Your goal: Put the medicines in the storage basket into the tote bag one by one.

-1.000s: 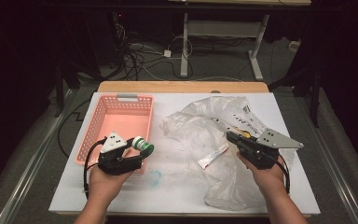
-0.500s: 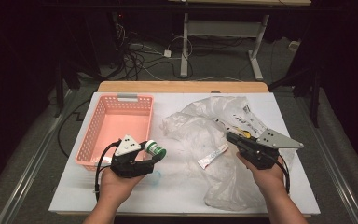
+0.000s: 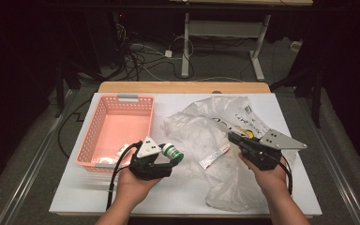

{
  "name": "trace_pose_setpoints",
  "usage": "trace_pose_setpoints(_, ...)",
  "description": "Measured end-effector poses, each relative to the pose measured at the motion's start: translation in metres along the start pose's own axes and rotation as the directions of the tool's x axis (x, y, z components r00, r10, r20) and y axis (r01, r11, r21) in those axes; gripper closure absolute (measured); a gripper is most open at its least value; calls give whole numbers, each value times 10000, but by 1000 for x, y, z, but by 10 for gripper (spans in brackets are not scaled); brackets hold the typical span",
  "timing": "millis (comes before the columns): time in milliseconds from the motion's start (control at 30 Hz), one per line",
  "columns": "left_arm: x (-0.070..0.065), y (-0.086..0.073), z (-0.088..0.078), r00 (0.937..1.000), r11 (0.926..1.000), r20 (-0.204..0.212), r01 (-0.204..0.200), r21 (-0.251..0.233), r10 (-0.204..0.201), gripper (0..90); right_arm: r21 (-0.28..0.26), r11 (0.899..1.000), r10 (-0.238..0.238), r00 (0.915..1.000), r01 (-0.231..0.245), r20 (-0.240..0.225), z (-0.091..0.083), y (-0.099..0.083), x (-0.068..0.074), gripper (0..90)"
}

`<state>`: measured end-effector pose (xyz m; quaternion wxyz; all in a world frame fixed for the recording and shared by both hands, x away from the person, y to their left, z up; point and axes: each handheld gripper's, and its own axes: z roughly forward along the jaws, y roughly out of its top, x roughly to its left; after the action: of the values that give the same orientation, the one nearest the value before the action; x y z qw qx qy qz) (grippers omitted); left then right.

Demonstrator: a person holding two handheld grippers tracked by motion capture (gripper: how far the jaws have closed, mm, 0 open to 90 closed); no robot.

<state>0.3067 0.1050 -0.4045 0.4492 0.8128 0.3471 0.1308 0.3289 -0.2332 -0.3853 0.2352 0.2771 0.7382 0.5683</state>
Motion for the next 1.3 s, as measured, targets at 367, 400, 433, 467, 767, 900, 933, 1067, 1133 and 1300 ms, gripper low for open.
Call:
trace_pose_setpoints(367,-15,16,31,9987,9993,328,-376,-50,378,349,20,10000,5,10000,-5,-21,0,0,1,900)
trace_pose_setpoints(400,-16,18,34,9986,9991,329,-418,-51,420,349,-3,10000,-26,10000,26,-14,0,0,1,900)
trace_pose_setpoints(433,-17,19,38,9984,9990,343,-442,-40,443,349,2,10000,-12,10000,12,6,0,1,1,900)
trace_pose_setpoints(467,-17,20,41,9984,9990,347,-440,-38,442,349,1,10000,-7,10000,7,2,0,1,1,900)
trace_pose_setpoints(767,-21,25,71,9981,9989,412,-451,80,447,349,-38,10000,21,10000,-21,10,-1,1,1,900)
trace_pose_setpoints(900,-22,28,84,9977,9984,396,-548,143,542,349,-55,10000,-7,10000,7,5,0,1,1,900)
trace_pose_setpoints(933,-23,30,87,9977,9984,384,-559,121,554,349,-52,10000,4,10000,-4,2,0,1,1,900)
trace_pose_setpoints(1067,-23,33,96,9970,9975,338,-695,127,690,349,-38,10000,24,10000,-24,-20,1,1,1,900)
trace_pose_setpoints(1133,-22,34,102,9971,9973,290,-707,180,701,349,-46,10000,7,10000,-7,-28,1,1,1,900)
trace_pose_setpoints(1300,-16,36,115,9977,9973,236,-648,335,640,349,-54,10000,55,10000,-55,-13,1,1,0,900)
